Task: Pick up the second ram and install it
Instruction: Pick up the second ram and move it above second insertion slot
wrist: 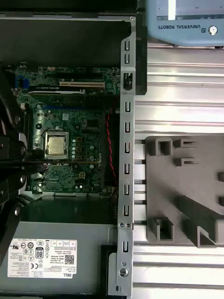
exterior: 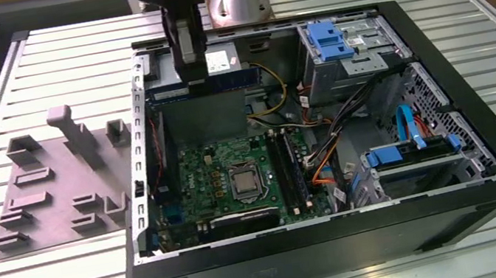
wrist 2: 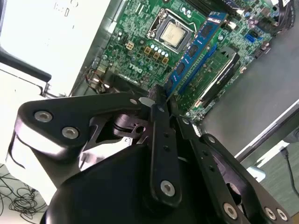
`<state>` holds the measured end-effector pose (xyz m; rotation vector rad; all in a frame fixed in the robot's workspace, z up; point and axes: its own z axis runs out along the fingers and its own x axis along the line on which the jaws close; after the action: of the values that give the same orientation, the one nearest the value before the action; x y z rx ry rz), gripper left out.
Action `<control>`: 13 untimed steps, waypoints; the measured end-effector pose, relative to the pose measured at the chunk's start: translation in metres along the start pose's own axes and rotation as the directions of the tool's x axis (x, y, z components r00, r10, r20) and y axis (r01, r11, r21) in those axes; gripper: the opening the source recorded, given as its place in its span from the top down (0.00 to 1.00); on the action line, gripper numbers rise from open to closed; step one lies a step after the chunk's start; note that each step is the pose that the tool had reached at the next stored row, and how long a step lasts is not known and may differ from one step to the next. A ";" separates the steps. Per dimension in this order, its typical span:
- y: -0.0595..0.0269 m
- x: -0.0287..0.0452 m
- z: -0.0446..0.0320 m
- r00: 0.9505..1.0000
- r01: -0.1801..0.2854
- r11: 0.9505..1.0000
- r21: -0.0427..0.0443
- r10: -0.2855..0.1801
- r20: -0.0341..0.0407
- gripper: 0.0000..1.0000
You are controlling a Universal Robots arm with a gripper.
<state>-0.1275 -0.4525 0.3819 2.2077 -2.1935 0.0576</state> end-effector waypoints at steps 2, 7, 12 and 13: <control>-0.0028 0.0000 0.0001 1.000 0.000 1.000 0.000 0.000 0.000 0.86; -0.0101 0.0000 0.0004 1.000 0.000 1.000 0.000 0.000 0.000 0.86; -0.0175 0.0001 0.0007 1.000 0.000 1.000 0.000 0.000 0.000 0.86; -0.0190 0.0001 0.0007 1.000 0.000 1.000 0.000 0.000 0.000 0.86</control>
<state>-0.1085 -0.4525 0.3813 2.2077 -2.1936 0.0576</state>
